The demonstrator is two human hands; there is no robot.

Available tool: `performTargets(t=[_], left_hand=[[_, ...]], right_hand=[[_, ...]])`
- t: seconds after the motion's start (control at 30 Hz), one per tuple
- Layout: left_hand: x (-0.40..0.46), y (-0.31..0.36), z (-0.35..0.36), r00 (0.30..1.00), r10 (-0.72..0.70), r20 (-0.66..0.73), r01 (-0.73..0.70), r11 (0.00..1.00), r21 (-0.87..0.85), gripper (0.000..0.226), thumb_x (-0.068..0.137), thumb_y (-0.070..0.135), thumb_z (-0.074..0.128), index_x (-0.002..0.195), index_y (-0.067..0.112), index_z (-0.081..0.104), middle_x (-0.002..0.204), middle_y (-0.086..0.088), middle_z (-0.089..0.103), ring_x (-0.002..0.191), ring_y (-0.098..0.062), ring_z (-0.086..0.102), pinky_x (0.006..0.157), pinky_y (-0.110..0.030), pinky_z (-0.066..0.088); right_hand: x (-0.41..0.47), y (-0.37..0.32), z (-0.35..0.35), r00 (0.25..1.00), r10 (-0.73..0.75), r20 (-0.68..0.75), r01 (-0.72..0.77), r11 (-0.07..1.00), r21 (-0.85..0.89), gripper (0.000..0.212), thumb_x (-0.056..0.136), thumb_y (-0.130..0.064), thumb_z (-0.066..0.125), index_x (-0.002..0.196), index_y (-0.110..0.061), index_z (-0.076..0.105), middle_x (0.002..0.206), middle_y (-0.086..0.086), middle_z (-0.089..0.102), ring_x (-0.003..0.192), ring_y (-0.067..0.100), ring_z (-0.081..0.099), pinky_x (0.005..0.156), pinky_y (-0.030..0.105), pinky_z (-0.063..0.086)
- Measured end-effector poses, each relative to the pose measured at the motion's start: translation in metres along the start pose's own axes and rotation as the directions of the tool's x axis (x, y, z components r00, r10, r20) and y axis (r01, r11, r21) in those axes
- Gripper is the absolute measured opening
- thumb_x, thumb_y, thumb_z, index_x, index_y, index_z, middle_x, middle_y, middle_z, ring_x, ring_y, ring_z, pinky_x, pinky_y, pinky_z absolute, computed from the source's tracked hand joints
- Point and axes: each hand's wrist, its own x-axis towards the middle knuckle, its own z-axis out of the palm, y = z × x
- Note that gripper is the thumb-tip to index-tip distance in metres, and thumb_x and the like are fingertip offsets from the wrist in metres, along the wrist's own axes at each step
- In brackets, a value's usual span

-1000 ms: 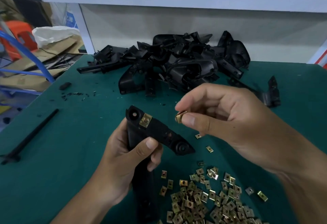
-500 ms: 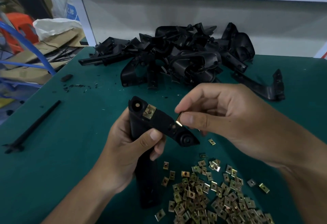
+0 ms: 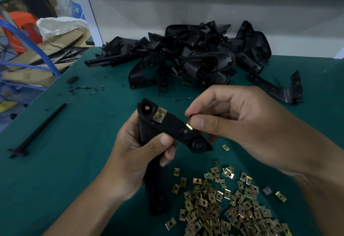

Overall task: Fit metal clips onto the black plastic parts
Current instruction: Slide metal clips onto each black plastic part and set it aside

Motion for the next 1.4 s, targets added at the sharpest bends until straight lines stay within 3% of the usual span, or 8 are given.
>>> performTargets(t=[0.4,0.6,0.73,0.87,0.97,1.13,1.23,1.4], left_hand=[[-0.001,-0.003,0.003,0.994,0.061,-0.09,-0.05,0.991,0.12,0.045,0.082,0.04,0.08,0.099,0.007,0.055,0.065,0.001,0.061,0.05,-0.009,0.055,0.047,-0.02,0.042],[-0.002,-0.002,0.005,0.983,0.143,-0.116,-0.117,0.971,0.209,0.044,0.086,0.038,0.075,0.099,0.004,0.05,0.065,0.001,0.061,0.051,-0.009,0.054,0.048,-0.02,0.042],[-0.001,-0.001,0.009,0.979,0.152,-0.133,-0.122,0.969,0.215,0.043,0.087,0.04,0.074,0.1,0.005,0.052,0.065,0.0,0.061,0.051,-0.01,0.055,0.049,-0.021,0.042],[-0.001,0.0,0.013,0.977,0.114,-0.178,-0.09,0.987,0.134,0.023,0.086,0.039,0.073,0.098,0.021,0.064,0.071,-0.002,0.066,0.058,-0.013,0.06,0.051,-0.023,0.047],[-0.004,-0.001,0.016,0.98,0.06,-0.189,-0.047,0.996,0.073,0.025,0.087,0.038,0.074,0.102,0.019,0.067,0.087,-0.004,0.071,0.071,-0.017,0.069,0.058,-0.027,0.055],[-0.005,-0.001,0.015,0.979,-0.052,-0.197,0.052,0.999,-0.004,0.036,0.087,0.042,0.076,0.112,0.017,0.068,0.109,-0.01,0.072,0.096,-0.028,0.073,0.078,-0.042,0.06],[-0.005,0.002,0.015,0.979,-0.073,-0.19,0.079,0.996,0.027,0.032,0.092,0.038,0.072,0.115,0.017,0.069,0.111,-0.024,0.069,0.103,-0.038,0.071,0.086,-0.044,0.059],[-0.011,0.008,0.037,0.981,-0.175,-0.081,0.18,0.982,0.054,0.021,0.094,0.038,0.068,0.109,0.024,0.072,0.106,-0.017,0.074,0.102,-0.033,0.072,0.074,-0.038,0.062]], right_hand=[[-0.001,0.003,0.006,1.0,-0.014,-0.001,0.014,1.0,-0.019,0.02,0.077,-0.04,0.076,0.094,-0.031,0.079,0.089,-0.006,0.078,0.083,0.008,0.074,0.078,0.014,0.056],[0.003,0.007,0.012,1.0,0.001,-0.01,-0.002,0.997,-0.077,0.018,0.078,-0.045,0.075,0.094,-0.036,0.079,0.086,-0.014,0.078,0.082,0.001,0.073,0.072,0.008,0.052],[0.003,0.011,0.005,0.998,0.05,0.043,-0.05,0.999,-0.001,0.025,0.077,-0.048,0.076,0.099,-0.036,0.078,0.094,-0.01,0.078,0.087,0.003,0.073,0.071,0.012,0.054],[0.0,0.01,-0.002,0.99,0.053,0.131,-0.05,0.998,-0.027,0.051,0.071,-0.053,0.084,0.119,-0.044,0.067,0.114,-0.015,0.074,0.109,0.002,0.068,0.091,0.029,0.057],[-0.002,0.01,0.006,1.0,0.024,0.011,-0.022,0.986,-0.163,0.05,0.068,-0.057,0.084,0.114,-0.046,0.066,0.111,-0.019,0.073,0.104,0.004,0.07,0.089,0.038,0.055],[-0.006,0.0,0.004,0.989,-0.083,-0.126,0.045,0.961,-0.274,0.02,0.085,-0.041,0.075,0.105,-0.039,0.073,0.098,-0.023,0.075,0.094,-0.002,0.071,0.074,0.015,0.055],[-0.013,-0.004,-0.003,0.977,-0.056,-0.208,0.008,0.974,-0.225,0.024,0.082,-0.045,0.075,0.105,-0.041,0.074,0.102,-0.023,0.075,0.094,-0.001,0.071,0.074,0.018,0.055],[-0.054,0.002,-0.001,0.914,-0.008,-0.406,-0.043,0.992,-0.116,0.026,0.081,-0.047,0.079,0.105,-0.038,0.074,0.105,-0.017,0.075,0.073,-0.002,0.065,0.069,0.016,0.053]])
